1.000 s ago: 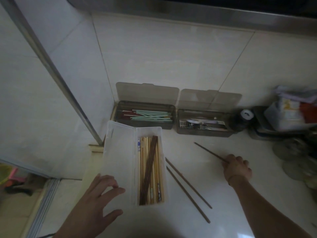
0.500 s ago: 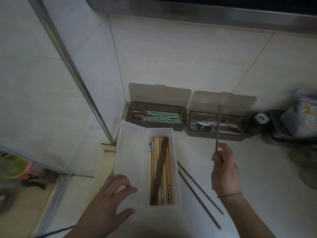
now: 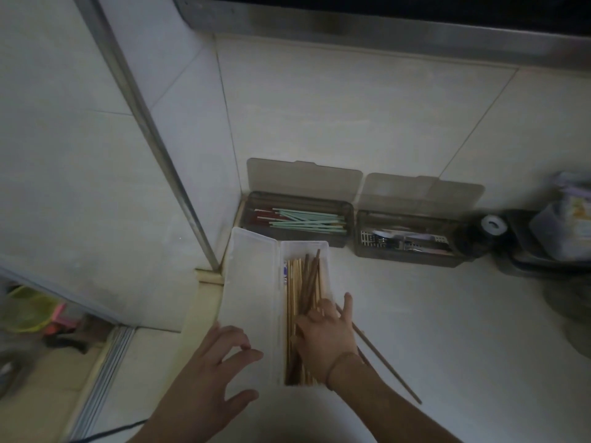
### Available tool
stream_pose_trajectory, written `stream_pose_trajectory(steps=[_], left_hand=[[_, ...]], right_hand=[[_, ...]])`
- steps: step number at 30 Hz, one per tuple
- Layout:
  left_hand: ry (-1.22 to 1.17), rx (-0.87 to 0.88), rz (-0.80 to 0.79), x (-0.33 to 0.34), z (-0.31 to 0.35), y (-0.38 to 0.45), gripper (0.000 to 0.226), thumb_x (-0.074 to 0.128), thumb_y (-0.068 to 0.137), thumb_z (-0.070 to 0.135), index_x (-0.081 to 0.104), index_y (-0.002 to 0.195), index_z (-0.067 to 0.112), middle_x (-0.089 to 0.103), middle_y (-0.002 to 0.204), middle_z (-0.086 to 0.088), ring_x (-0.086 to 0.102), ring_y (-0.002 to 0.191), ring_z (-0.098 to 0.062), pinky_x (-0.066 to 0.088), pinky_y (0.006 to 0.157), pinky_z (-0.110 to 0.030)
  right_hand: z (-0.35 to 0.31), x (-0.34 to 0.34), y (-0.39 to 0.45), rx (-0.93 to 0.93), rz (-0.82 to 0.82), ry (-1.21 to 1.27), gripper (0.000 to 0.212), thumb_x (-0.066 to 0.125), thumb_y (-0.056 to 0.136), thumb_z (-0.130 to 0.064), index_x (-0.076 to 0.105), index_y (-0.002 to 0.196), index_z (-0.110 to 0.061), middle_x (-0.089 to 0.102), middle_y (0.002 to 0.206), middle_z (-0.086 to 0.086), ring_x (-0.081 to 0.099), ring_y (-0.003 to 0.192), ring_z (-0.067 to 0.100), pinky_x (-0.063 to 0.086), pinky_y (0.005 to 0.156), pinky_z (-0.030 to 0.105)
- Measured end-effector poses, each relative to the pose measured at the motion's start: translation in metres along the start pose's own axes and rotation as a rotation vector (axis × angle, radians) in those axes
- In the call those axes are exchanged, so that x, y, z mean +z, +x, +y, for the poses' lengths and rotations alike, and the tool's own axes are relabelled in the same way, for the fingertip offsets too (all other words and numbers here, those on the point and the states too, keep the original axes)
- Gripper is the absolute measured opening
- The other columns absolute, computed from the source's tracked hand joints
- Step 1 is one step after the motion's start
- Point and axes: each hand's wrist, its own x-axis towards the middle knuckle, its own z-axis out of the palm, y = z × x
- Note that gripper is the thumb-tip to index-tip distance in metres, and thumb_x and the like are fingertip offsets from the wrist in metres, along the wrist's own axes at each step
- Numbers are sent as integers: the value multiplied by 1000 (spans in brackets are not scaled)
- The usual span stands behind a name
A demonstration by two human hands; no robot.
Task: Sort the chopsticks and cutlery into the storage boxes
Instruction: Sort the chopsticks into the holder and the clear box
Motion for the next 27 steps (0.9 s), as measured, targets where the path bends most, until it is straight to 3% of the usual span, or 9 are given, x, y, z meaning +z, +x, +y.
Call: stream_pose_trajectory(steps=[3, 5, 8, 10, 11, 13, 16, 22, 27], left_hand=[[0, -2, 3, 0, 0, 1, 46, 67, 73, 52, 57, 113, 31, 53, 108, 7, 50, 112, -11, 28, 110, -39], [3, -3, -2, 0, 0, 0, 47, 66, 72, 53, 56, 113, 32, 50, 110, 9, 49, 112, -11, 29, 109, -41], [-11, 1, 1, 0, -1, -1, 47, 69, 72, 51, 58, 113, 30, 49, 110, 9, 49, 113, -12, 28, 111, -39], [-11, -3, 8, 1, -2, -1, 45, 68, 72, 50, 61, 111, 28, 51, 110, 8, 49, 114, -11, 24, 114, -36], [-10, -7, 9, 1, -2, -1, 44, 68, 72, 50, 62, 110, 27, 52, 109, 8, 48, 114, -11, 23, 115, -34], [-15, -10, 7, 2, -2, -2, 43, 68, 73, 49, 64, 108, 26, 53, 108, 7, 48, 114, -10, 22, 115, -33], [-21, -1, 8, 2, -2, -1, 42, 68, 73, 49, 64, 108, 26, 52, 108, 8, 49, 113, -10, 23, 114, -35], [-14, 2, -4, -1, 0, 1, 43, 69, 72, 49, 66, 107, 25, 50, 110, 9, 49, 113, -10, 23, 114, -34], [-25, 4, 1, -1, 1, 1, 43, 70, 73, 48, 65, 109, 25, 50, 111, 9, 49, 114, -11, 23, 114, -35]], right_hand=[[2, -1, 0, -43, -29, -33, 33, 36, 93, -47, 58, 109, -28, 59, 116, -2, 34, 127, 31, -15, 105, 70], [7, 1, -2, -76, 69, 87, 26, 42, 92, -44, 61, 104, -30, 61, 111, -6, 39, 125, 26, -1, 111, 66], [27, 8, -12, -97, 531, 438, 14, 56, 89, -24, 68, 96, -24, 65, 98, -7, 55, 104, 17, 38, 104, 43], [49, 17, -22, 75, 742, 550, 16, 56, 88, -16, 69, 96, -20, 66, 97, -5, 57, 97, 16, 41, 92, 28], [60, 23, -27, 213, 725, 568, 16, 58, 88, -14, 69, 99, -18, 66, 100, -2, 57, 98, 19, 42, 89, 27], [80, 38, -36, 441, 483, 519, 22, 63, 88, -20, 68, 109, -17, 65, 111, 3, 55, 103, 27, 45, 87, 32], [94, 57, -45, 454, 151, 281, 30, 55, 91, -44, 64, 114, -26, 57, 118, -2, 49, 109, 25, 45, 83, 31], [102, 53, -46, 518, 8, 83, 26, 37, 98, -41, 56, 110, -28, 53, 116, -6, 46, 112, 19, 43, 78, 28], [122, 6, -48, 562, 6, 293, 9, 42, 99, -22, 48, 93, -18, 63, 96, 8, 61, 89, 27, 41, 65, 26]])
